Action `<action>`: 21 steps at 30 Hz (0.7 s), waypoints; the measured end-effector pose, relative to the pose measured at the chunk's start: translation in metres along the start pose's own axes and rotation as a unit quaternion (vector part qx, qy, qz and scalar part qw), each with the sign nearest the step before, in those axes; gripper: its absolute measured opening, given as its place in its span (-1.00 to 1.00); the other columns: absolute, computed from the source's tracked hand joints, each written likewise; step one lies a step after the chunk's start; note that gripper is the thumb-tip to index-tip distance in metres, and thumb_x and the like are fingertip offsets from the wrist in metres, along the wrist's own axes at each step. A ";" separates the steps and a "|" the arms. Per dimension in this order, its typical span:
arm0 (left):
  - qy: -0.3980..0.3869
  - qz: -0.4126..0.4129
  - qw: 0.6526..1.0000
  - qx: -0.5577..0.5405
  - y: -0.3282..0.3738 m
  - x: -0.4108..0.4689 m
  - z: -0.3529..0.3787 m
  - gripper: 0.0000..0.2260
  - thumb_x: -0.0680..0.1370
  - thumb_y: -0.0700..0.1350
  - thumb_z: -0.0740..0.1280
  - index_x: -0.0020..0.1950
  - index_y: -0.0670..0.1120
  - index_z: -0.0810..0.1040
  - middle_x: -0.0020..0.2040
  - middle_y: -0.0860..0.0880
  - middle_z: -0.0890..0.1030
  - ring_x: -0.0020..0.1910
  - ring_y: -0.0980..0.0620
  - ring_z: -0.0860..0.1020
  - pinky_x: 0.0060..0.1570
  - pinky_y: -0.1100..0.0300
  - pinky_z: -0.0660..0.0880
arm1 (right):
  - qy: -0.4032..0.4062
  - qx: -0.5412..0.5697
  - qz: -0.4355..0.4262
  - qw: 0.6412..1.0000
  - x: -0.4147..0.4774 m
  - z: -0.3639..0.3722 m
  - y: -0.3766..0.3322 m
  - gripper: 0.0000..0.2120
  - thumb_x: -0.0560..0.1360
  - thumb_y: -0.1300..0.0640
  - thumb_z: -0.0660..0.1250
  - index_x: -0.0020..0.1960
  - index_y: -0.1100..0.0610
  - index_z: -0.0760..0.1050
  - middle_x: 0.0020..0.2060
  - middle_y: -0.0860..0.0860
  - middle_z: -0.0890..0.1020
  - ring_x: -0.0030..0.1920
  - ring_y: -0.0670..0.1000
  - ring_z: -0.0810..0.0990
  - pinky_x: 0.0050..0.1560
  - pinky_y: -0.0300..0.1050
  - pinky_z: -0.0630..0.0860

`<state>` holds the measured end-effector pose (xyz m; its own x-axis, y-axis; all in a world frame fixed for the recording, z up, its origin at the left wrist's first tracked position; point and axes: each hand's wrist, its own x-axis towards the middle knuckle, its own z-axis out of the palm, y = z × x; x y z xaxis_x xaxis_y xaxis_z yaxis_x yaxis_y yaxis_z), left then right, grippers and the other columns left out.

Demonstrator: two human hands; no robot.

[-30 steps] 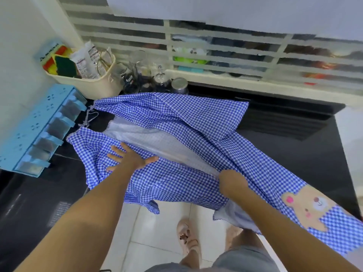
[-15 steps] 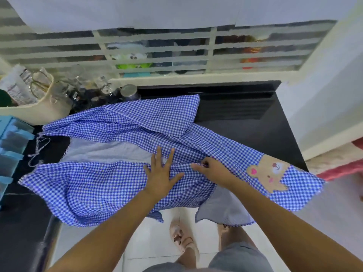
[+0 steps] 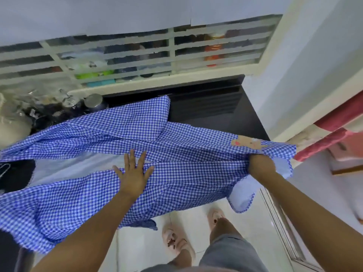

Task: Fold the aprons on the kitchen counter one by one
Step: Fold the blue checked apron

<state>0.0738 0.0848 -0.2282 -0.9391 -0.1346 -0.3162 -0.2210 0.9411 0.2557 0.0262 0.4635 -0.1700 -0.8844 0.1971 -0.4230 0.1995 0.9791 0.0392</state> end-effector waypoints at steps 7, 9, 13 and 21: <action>0.126 0.241 0.959 0.076 0.034 0.030 0.003 -0.09 0.22 -0.49 0.45 0.49 -0.09 0.21 0.48 -0.18 0.27 0.55 -0.05 -0.12 0.41 -0.23 -0.01 | 0.047 0.013 -0.043 0.998 0.086 -0.064 0.001 -0.71 0.57 0.30 0.17 0.23 0.35 0.48 0.20 0.28 0.54 0.22 0.24 0.51 0.26 0.04 0.36; 0.066 0.216 0.967 0.115 0.038 0.040 -0.001 -0.17 0.34 -0.30 0.47 0.53 -0.05 0.17 0.51 -0.12 0.22 0.54 -0.14 0.06 0.34 -0.38 0.12 | 0.059 -0.022 -0.049 0.997 0.103 -0.080 0.006 -0.71 0.56 0.28 0.18 0.25 0.31 0.49 0.21 0.25 0.54 0.21 0.23 0.51 0.23 0.01 0.39; -0.008 0.121 0.984 0.127 0.036 0.061 -0.005 -0.25 0.41 0.46 -0.33 0.53 0.15 -0.25 0.58 0.00 0.03 0.50 -0.23 0.14 0.34 -0.40 -0.19 | 0.091 -0.119 -0.047 0.988 0.131 -0.111 0.021 -0.76 0.52 0.31 0.21 0.15 0.28 0.54 0.13 0.21 0.57 0.15 0.22 0.55 0.13 0.03 0.47; -0.030 0.036 0.997 0.058 0.039 0.098 -0.032 -0.23 0.43 0.50 -0.19 0.54 0.17 -0.23 -0.29 0.00 0.61 -0.26 -0.06 0.51 0.20 -0.24 0.39 | 0.202 0.170 -0.050 0.963 0.149 -0.120 0.006 -0.67 0.46 0.42 0.23 0.22 0.34 0.41 0.20 0.30 0.40 0.08 0.29 0.49 0.05 0.07 0.43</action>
<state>-0.0348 0.0984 -0.2201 -0.9330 -0.0489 -0.3565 -0.1179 0.9776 0.1744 -0.1548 0.5049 -0.1238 -0.9847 0.1732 -0.0206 0.1709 0.9348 -0.3114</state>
